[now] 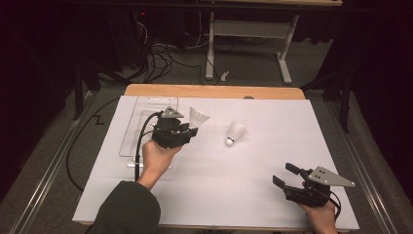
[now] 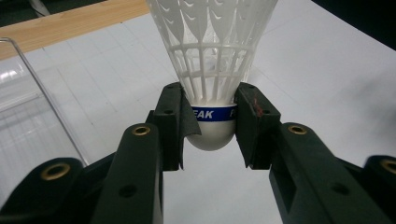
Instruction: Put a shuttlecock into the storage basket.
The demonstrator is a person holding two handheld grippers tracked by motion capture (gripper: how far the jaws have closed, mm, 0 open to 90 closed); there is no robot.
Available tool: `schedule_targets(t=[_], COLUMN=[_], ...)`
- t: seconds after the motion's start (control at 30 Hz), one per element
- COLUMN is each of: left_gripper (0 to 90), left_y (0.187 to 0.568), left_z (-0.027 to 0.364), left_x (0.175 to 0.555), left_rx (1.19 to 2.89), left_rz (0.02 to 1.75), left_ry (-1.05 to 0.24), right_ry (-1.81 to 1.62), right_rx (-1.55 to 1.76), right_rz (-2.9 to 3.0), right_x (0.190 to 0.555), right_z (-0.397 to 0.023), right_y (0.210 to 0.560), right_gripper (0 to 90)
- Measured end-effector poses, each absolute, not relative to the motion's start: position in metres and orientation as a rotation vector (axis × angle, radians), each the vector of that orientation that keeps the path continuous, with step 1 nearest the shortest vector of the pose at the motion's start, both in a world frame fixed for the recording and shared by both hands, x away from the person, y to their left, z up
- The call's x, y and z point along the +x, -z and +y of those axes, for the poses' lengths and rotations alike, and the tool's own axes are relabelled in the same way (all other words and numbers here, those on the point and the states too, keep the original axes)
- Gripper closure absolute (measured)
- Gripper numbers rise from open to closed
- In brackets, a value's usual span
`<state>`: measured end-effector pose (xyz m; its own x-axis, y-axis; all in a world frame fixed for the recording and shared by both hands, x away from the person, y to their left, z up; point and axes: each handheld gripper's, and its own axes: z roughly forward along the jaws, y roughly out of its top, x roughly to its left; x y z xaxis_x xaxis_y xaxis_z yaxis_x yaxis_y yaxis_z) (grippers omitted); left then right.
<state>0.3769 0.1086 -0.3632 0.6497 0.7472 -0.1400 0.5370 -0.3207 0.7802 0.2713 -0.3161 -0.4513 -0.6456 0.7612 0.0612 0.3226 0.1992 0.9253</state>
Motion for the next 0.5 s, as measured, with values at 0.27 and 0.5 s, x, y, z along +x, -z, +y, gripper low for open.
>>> schedule_targets(t=[0.27, 0.5], left_gripper=[65.5, 65.4], left_y=[0.362, 0.362], left_z=[0.115, 0.121], left_x=[0.377, 0.378], left_rx=[1.999, 1.99], left_rz=[1.015, 1.031], left_ry=[-0.318, -0.328], right_ry=[-1.436, -1.436], right_rx=[1.011, 1.012], right_rz=[2.07, 2.071], right_x=[0.271, 0.271], right_z=[-0.316, -0.316], right_y=[0.451, 0.451], right_gripper=[29.8, 29.8])
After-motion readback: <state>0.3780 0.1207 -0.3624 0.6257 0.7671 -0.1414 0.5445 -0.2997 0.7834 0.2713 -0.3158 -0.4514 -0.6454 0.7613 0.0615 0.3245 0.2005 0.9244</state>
